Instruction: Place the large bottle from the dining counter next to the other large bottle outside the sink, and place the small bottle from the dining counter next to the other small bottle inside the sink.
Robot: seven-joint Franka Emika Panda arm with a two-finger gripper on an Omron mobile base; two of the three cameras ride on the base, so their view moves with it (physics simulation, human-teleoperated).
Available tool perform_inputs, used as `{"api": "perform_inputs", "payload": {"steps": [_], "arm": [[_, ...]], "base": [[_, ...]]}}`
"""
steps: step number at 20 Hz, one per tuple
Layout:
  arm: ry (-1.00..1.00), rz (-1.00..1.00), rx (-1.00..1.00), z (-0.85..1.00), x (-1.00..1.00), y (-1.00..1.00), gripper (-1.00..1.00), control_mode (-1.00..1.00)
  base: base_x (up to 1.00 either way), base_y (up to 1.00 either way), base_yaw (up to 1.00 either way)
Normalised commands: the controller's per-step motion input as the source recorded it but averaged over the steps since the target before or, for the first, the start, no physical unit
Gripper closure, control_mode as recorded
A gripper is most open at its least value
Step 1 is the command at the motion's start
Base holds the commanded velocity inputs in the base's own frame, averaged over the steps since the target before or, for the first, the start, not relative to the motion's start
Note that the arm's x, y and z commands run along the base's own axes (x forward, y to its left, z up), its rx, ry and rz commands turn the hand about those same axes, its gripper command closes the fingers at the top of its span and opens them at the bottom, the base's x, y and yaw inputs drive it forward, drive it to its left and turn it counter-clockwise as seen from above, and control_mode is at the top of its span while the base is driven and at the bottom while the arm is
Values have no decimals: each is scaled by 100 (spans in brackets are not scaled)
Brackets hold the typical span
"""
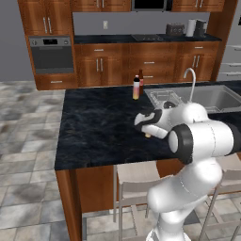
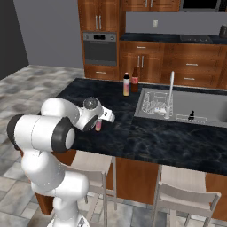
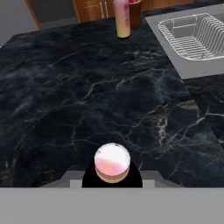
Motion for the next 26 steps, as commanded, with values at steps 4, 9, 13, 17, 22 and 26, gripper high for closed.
{"api": "perform_inputs", "payload": {"steps": [4,9,13,17,22,26], "arm": [[-6,0,-2,8,-13,0,100,-100],[-10,0,-5,5,-19,0,100,-100],[-10,0,-7,1,-16,0,100,-100],[-8,0,-6,0,-12,0,100,-100],[-5,0,0,0,-7,0,100,-100],[-1,0,0,0,-3,0,100,-100]], "base": [[0,0,0],[0,0,0],[0,0,0],[0,0,0],[0,0,0],[0,0,0]]}}
